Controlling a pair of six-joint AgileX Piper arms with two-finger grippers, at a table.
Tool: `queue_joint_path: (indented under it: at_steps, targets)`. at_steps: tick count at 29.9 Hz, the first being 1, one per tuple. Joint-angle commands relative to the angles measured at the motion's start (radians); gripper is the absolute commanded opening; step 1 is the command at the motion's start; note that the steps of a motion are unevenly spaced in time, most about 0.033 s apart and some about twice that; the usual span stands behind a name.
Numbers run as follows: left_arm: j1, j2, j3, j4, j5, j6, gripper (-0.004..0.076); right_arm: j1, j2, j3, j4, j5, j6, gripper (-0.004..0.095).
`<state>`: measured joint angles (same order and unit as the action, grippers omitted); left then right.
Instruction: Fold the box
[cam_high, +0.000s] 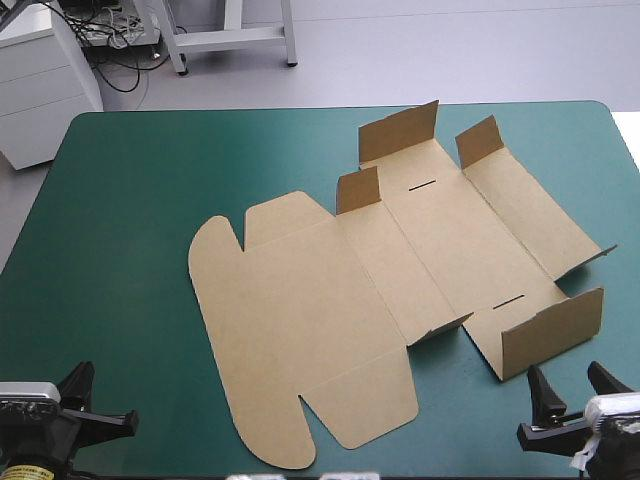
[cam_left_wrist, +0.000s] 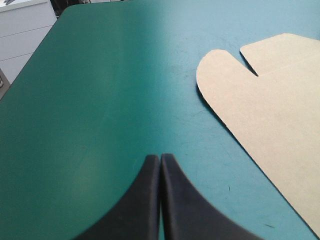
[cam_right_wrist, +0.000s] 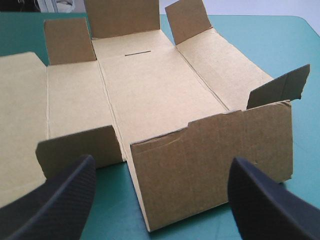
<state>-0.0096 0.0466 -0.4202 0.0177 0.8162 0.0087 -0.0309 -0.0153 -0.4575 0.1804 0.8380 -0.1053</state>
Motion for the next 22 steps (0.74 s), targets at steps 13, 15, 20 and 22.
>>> queue_joint_path:
  at_steps: [13,15,20,22]
  targets:
    - [-0.005,0.016,-0.019,-0.004,-0.073,-0.009,-0.0032,0.003,0.44,-0.308,0.17,-0.042,0.358,0.0684]
    - [-0.005,0.016,-0.019,-0.004,-0.073,-0.009,-0.0032,0.003,0.506,-0.318,0.22,-0.042,0.356,0.0684]
    - [-0.005,0.016,-0.019,-0.004,-0.073,-0.009,-0.0032,0.003,0.664,-0.327,0.353,-0.054,0.311,0.0684]
    - [-0.005,0.016,-0.019,-0.004,-0.073,-0.009,-0.0032,0.003,0.723,-0.327,0.386,-0.055,0.308,0.0683]
